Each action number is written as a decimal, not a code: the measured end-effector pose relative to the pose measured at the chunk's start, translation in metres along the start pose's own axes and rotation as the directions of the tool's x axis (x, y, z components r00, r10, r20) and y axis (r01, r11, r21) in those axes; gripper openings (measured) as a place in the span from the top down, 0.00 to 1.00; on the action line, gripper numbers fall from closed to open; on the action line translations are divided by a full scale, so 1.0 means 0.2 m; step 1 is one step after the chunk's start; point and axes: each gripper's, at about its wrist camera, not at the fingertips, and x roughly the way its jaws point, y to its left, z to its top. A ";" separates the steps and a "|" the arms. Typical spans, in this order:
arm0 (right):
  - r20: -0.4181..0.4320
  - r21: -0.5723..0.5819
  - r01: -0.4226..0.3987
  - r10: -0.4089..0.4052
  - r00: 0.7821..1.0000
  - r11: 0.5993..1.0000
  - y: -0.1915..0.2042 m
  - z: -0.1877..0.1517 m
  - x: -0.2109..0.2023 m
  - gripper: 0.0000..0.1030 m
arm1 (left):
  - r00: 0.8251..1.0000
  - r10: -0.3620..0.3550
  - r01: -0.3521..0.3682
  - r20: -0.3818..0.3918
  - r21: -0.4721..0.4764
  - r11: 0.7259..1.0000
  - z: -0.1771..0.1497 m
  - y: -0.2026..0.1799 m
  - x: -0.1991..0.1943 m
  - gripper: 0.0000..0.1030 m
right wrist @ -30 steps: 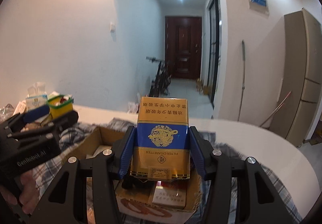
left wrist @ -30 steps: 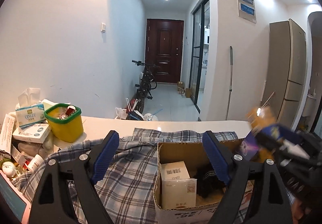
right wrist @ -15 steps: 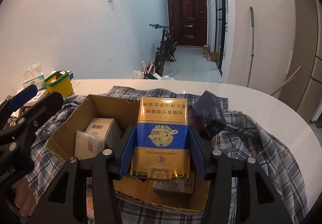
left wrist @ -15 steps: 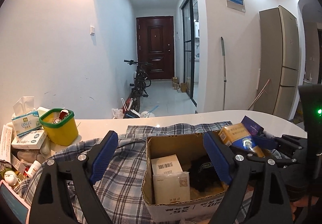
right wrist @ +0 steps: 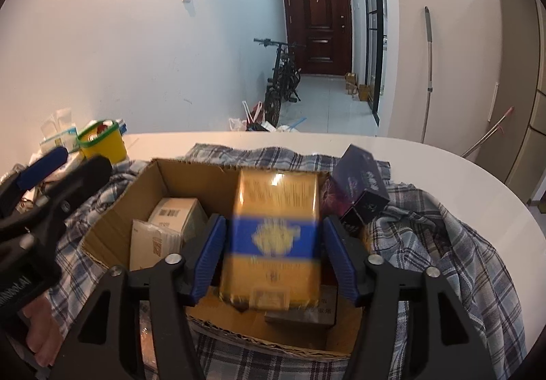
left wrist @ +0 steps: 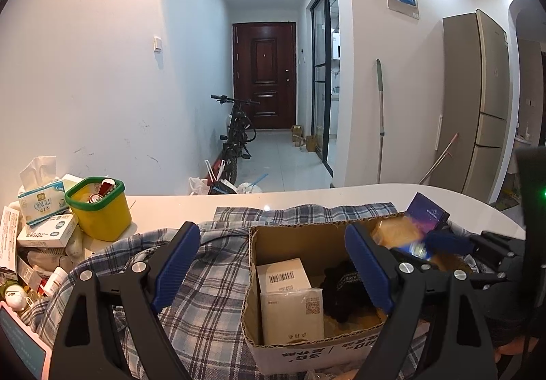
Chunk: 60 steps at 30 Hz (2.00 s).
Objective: Organize objects
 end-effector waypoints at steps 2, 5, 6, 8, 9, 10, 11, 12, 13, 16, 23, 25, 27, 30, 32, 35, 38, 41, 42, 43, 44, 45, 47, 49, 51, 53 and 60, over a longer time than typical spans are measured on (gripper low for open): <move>0.025 0.001 0.014 -0.014 1.000 1.000 0.00 0.00 -0.02 0.39 | 1.000 0.005 -0.005 -0.008 0.004 1.000 0.00 0.00 0.01 0.14; 0.056 -0.001 0.041 -0.040 0.998 0.999 0.01 0.02 -0.04 0.39 | 1.000 0.004 -0.004 -0.008 -0.001 1.000 0.00 0.00 0.01 0.14; 0.067 0.002 0.045 -0.045 0.997 0.999 0.00 0.02 -0.04 0.39 | 1.000 0.004 -0.004 -0.004 -0.003 1.000 0.00 0.01 0.00 0.14; 0.083 0.013 0.046 -0.047 0.995 0.999 0.00 0.03 -0.06 0.39 | 1.000 0.004 -0.004 0.008 -0.006 1.000 0.00 0.01 -0.01 0.14; 0.089 0.018 0.045 -0.046 0.995 0.999 0.00 0.03 -0.06 0.39 | 1.000 0.004 -0.004 0.011 -0.008 1.000 0.01 0.01 -0.01 0.14; 0.095 0.023 0.044 -0.046 0.994 0.999 0.00 0.04 -0.07 0.39 | 1.000 0.003 -0.003 0.014 -0.008 1.000 0.01 0.01 -0.02 0.14; 0.098 0.025 0.044 -0.046 0.994 0.999 0.00 0.04 -0.07 0.39 | 1.000 0.002 -0.002 0.014 -0.007 1.000 0.01 0.01 -0.02 0.14; 0.100 0.025 0.046 -0.048 0.994 0.999 0.00 0.04 -0.07 0.39 | 1.000 0.003 -0.003 0.012 -0.006 1.000 0.01 0.01 -0.02 0.14; 0.101 0.023 0.049 -0.051 0.994 0.999 0.01 0.04 -0.07 0.39 | 1.000 0.003 -0.003 0.011 -0.003 1.000 0.01 0.01 -0.02 0.14; 0.113 0.015 0.056 -0.058 0.992 0.998 0.01 0.05 -0.08 0.39 | 1.000 0.003 -0.003 0.009 0.002 1.000 0.01 0.00 -0.02 0.14; 0.216 -0.026 0.101 -0.093 0.972 0.995 0.05 0.05 -0.16 0.39 | 0.996 0.025 -0.024 0.085 -0.012 1.000 0.06 0.02 -0.12 0.14; 0.245 -0.044 0.113 -0.099 0.965 0.993 0.07 0.05 -0.18 0.37 | 0.989 0.038 -0.038 0.144 -0.008 0.999 0.08 0.03 -0.19 0.14; 0.275 -0.057 0.121 -0.101 0.956 0.991 0.09 0.05 -0.20 0.35 | 0.980 0.045 -0.045 0.191 -0.004 0.999 0.09 0.03 -0.25 0.14; 0.313 -0.059 0.117 -0.092 0.945 0.991 0.10 0.04 -0.23 0.34 | 0.974 0.017 -0.017 0.226 0.001 1.000 0.09 0.02 -0.30 0.14; 0.363 -0.021 0.083 -0.070 0.929 0.996 0.08 0.03 -0.26 0.22 | 0.966 0.029 -0.031 0.256 0.005 0.999 0.08 0.01 -0.32 0.14; 0.475 0.051 0.051 -0.069 0.877 0.997 0.03 0.00 -0.34 0.04 | 0.914 0.133 -0.119 0.382 -0.061 0.991 0.04 0.02 -0.40 0.13; 0.554 0.061 0.054 -0.079 0.829 0.997 0.02 -0.01 -0.41 0.04 | 0.882 0.114 -0.085 0.457 -0.083 0.993 0.03 0.05 -0.47 0.00; 0.598 0.064 0.054 -0.081 0.797 0.997 0.04 -0.02 -0.44 0.00 | 0.863 0.095 -0.062 0.497 -0.082 0.995 0.03 0.06 -0.52 0.00; 0.606 0.062 0.048 -0.076 0.792 0.997 0.05 -0.02 -0.45 0.00 | 0.859 0.091 -0.060 0.504 -0.077 0.995 0.03 0.05 -0.53 0.00; 0.613 0.061 0.042 -0.071 0.787 0.997 0.05 -0.02 -0.45 0.00 | 0.856 0.089 -0.060 0.509 -0.072 0.996 0.03 0.05 -0.54 0.00; 0.618 0.060 0.038 -0.067 0.783 0.997 0.05 -0.02 -0.45 0.00 | 0.853 0.090 -0.063 0.514 -0.070 0.996 0.03 0.04 -0.55 0.00; 0.624 0.062 0.036 -0.067 0.778 0.997 0.06 -0.02 -0.46 0.00 | 0.852 0.091 -0.064 0.516 -0.070 0.995 0.03 0.04 -0.55 0.00; 0.639 0.074 0.045 -0.082 0.765 0.996 0.05 -0.04 -0.47 0.00 | 0.849 0.092 -0.062 0.520 -0.075 0.995 0.03 0.05 -0.56 0.00; 0.653 0.082 0.054 -0.094 0.752 0.995 0.05 -0.03 -0.48 0.00 | 0.845 0.090 -0.057 0.527 -0.078 0.995 0.03 0.05 -0.58 0.00; 0.660 0.084 0.049 -0.092 0.745 0.995 0.05 -0.03 -0.50 0.00 | 0.840 0.087 -0.054 0.536 -0.078 0.995 0.04 0.05 -0.60 0.00; 0.665 0.093 0.039 -0.091 0.741 0.995 0.04 -0.03 -0.50 0.00 | 0.836 0.090 -0.053 0.542 -0.083 0.995 0.04 0.05 -0.61 0.00; 0.676 0.096 0.026 -0.085 0.732 0.995 0.04 -0.03 -0.51 0.00 | 0.852 0.129 -0.075 0.507 -0.125 0.989 0.05 0.09 -0.59 0.00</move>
